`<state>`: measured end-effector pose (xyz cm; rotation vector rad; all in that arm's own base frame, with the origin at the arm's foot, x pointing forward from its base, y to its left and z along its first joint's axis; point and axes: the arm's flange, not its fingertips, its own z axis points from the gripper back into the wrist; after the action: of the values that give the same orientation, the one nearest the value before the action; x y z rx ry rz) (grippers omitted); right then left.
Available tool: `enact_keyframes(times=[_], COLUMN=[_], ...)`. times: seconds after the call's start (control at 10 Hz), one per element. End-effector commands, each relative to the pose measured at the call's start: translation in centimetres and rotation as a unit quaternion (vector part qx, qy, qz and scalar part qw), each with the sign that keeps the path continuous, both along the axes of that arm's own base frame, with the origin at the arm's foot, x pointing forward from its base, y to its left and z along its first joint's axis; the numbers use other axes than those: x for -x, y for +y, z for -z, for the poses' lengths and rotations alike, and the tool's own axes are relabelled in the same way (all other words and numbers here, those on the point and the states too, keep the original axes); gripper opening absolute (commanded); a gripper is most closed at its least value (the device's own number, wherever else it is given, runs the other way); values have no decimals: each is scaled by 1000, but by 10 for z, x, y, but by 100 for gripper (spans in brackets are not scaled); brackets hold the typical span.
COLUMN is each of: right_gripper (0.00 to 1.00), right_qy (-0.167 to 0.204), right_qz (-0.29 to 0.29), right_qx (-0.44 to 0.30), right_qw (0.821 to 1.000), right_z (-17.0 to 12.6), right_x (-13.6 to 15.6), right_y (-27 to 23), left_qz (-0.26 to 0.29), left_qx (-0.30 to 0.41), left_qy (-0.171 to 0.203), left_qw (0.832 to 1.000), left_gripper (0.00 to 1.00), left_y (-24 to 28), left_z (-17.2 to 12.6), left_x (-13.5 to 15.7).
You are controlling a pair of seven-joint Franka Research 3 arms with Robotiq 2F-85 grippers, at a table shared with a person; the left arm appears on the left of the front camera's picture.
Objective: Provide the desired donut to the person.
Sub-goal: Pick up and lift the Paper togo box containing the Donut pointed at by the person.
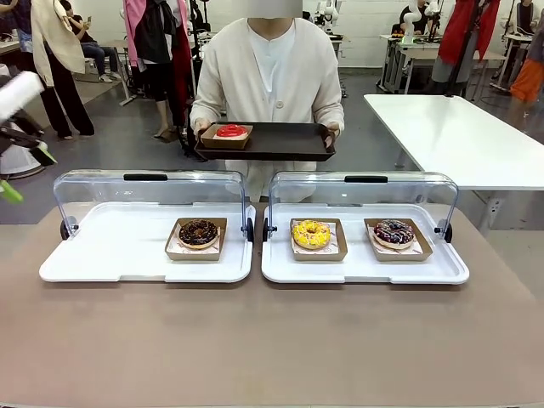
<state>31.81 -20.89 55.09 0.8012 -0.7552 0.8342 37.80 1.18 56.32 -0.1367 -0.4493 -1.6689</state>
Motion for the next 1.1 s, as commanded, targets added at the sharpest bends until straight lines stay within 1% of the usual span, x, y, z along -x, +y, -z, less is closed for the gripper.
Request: enact_keyframes(times=[0.0,0.1,0.2,0.3,0.4,0.5,0.6,0.7,0.8,1.0], right_gripper=[100,100,100,100,100,100,100,100,100,100], right_qy=[-5,-5,-5,-5,-5,-5,-5,-5,-5,-5], right_qz=[-3,-3,-3,-3,-3,-3,-3,-3,-3,-3], right_qx=[-6,-6,-6,-6,-6,-6,-6,-6,-6,-6], right_qw=[1000,1000,1000,1000,1000,1000,1000,1000,1000,1000], right_z=[-1,-1,-1,-1,-1,-1,-1,-1,-1,-1], right_x=[0,0,0,0,0,0,0,0,0,0], right_y=[0,0,0,0,0,0,0,0,0,0], left_qz=[-11,-31,-33,-21,-23,-15,3,10,5,-1], left_qx=[130,217,281,336,367,384,379,386,393,394], left_qy=[-27,-6,17,33,52,46,34,26,20,14], left_qw=[991,976,959,941,928,922,925,922,919,919], left_gripper=[100,100,100,100,100,100,100,100,100,100], left_y=[45,76,106,130,145,159,170,179,186,198], left_z=[18,29,35,47,64,79,86,95,106,107], left_x=[3,2,-10,-14,-5,-1,-6,-8,-2,-6])
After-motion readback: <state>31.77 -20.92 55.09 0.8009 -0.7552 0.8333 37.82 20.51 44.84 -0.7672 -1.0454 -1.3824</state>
